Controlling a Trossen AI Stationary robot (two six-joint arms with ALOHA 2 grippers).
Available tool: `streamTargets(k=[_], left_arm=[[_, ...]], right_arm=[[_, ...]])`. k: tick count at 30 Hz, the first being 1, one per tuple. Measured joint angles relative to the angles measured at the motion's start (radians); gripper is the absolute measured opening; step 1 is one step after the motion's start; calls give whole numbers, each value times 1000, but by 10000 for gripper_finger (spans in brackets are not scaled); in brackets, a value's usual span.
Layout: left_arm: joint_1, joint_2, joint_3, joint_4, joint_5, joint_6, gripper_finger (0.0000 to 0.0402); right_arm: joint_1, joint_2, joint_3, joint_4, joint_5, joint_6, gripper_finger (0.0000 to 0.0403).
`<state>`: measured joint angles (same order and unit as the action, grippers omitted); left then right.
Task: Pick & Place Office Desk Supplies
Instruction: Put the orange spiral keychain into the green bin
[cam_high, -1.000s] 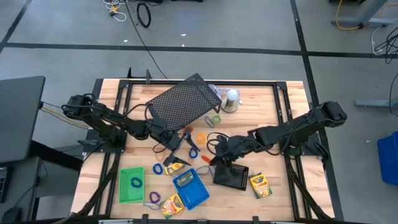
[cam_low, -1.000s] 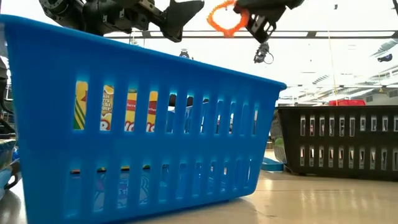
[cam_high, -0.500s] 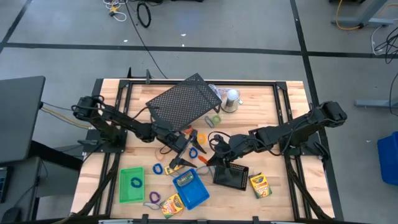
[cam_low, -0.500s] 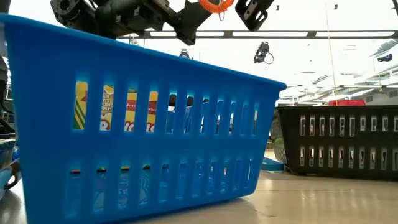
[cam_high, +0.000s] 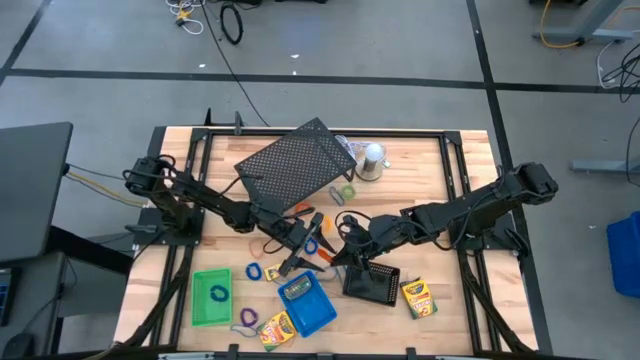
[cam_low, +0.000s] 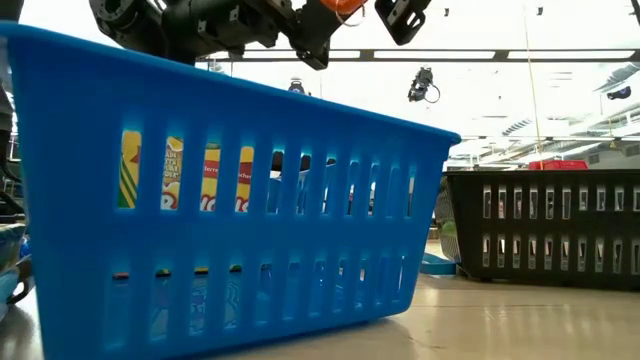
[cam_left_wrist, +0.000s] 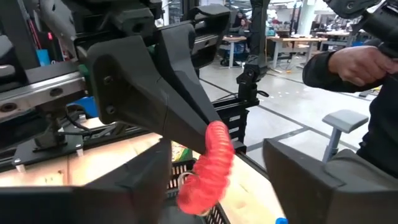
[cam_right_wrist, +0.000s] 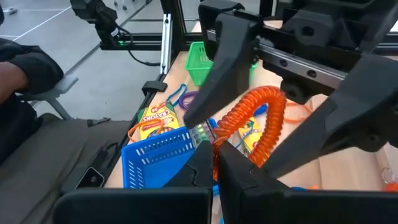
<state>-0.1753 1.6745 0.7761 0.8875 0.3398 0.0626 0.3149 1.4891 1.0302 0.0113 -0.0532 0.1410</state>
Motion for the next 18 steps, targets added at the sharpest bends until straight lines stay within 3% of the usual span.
streamTargets(k=[9,13,18], left_arm=[[-9,0,0,4,-46,39,28],[-9,0,0,0,-38,44,20],[-10,-10,0,-34,-40,57,19]], right_arm=[[1,-1,0,-1,-7,0,5],[1,-1,0,-1,-7,-8,10],[4,-1,0,-7,16,-9,84]])
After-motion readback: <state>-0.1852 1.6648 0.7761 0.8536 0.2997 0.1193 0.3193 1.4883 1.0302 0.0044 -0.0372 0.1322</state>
